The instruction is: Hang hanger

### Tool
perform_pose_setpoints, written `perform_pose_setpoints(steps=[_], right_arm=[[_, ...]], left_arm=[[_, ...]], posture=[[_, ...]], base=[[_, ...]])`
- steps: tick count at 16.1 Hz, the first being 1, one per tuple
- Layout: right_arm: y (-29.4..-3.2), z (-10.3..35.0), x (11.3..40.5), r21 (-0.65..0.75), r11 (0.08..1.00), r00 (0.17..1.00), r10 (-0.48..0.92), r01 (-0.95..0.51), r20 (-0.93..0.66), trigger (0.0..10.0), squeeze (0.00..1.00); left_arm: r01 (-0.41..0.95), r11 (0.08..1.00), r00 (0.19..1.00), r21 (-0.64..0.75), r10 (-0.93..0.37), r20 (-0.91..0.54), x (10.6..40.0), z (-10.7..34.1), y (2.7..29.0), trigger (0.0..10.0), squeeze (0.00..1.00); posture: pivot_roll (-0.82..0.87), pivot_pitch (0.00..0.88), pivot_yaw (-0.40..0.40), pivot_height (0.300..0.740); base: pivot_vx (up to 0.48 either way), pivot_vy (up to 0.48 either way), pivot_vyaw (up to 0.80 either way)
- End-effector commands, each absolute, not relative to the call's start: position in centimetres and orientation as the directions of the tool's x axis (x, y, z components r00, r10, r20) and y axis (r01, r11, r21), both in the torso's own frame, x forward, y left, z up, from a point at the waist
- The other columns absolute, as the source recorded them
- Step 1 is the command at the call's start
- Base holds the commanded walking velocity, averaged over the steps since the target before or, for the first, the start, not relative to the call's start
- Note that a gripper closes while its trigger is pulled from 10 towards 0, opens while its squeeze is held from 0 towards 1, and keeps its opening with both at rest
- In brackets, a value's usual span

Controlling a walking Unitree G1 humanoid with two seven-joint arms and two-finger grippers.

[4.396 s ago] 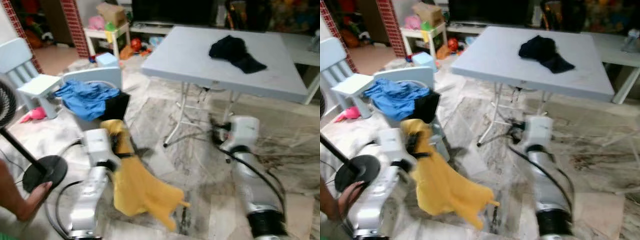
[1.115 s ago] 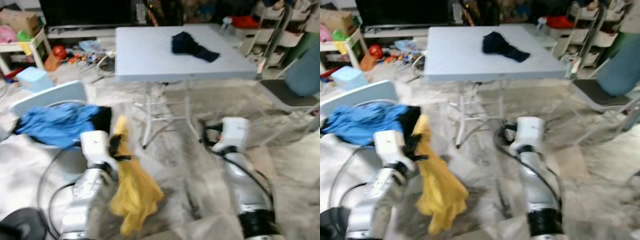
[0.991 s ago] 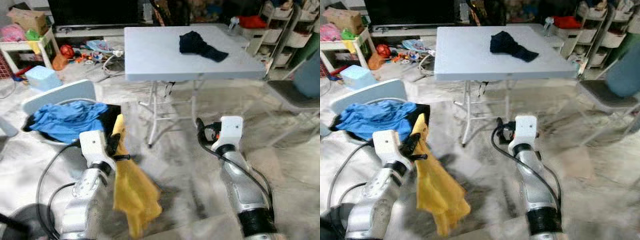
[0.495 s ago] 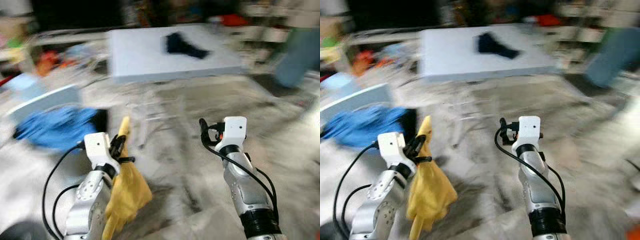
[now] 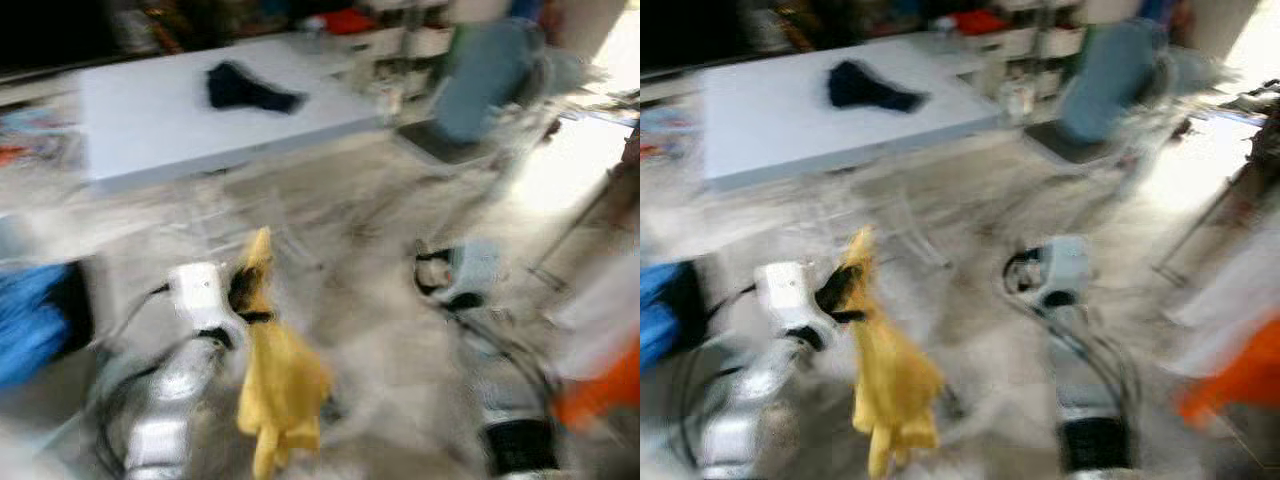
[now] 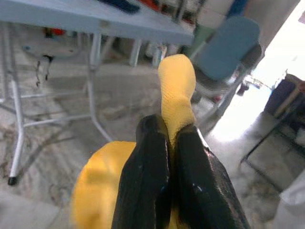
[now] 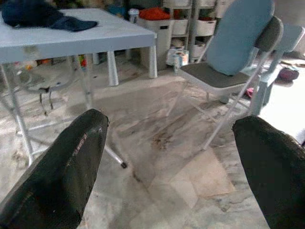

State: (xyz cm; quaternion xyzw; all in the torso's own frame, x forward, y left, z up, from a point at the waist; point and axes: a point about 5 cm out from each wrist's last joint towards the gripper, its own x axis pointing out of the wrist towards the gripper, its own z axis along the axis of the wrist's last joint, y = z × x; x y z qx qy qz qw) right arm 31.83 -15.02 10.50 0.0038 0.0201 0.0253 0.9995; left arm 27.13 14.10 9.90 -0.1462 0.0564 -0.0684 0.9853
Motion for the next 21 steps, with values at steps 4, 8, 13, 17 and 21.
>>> perform_pose_setpoints(steps=[4, 8, 13, 17, 21], right_arm=[[-16.17, 10.91, 31.97, -0.011, 1.000, 0.999, 0.023, -0.023, -0.027, 10.0, 0.00], [-16.18, 10.93, 32.01, -0.012, 1.000, 0.999, 0.022, -0.022, -0.027, 10.0, 0.00], [-16.14, 10.91, 32.02, -0.011, 1.000, 0.999, 0.021, -0.021, -0.027, 10.0, 0.00], [-16.01, 10.79, 31.89, -0.010, 1.000, 0.999, 0.022, -0.022, -0.029, 10.0, 0.00], [-15.97, 10.75, 31.84, -0.009, 1.000, 0.999, 0.022, -0.022, -0.029, 10.0, 0.00]], left_arm=[[0.159, 0.937, 0.984, -0.312, -0.177, -0.031, 27.52, 11.25, 13.23, 10.0, 0.00], [0.153, 0.937, 0.984, -0.315, -0.175, -0.042, 27.60, 11.15, 13.22, 10.0, 0.00], [0.160, 0.938, 0.982, -0.308, -0.183, -0.048, 27.69, 11.16, 13.15, 10.0, 0.00], [0.157, 0.941, 0.981, -0.301, -0.184, -0.062, 27.74, 10.99, 13.38, 10.0, 0.00], [0.158, 0.942, 0.980, -0.295, -0.187, -0.070, 27.78, 10.89, 13.46, 10.0, 0.00]], posture=[[-0.05, 0.000, -0.014, 0.740], [-0.05, 0.000, -0.015, 0.740], [-0.05, 0.000, -0.012, 0.740], [-0.05, 0.000, -0.011, 0.740], [-0.05, 0.000, -0.008, 0.740]], base=[[0.392, 0.273, -0.40], [0.316, 0.362, -0.46], [0.294, 0.381, -0.75], [0.292, 0.380, -0.80], [0.288, 0.384, -0.80]])
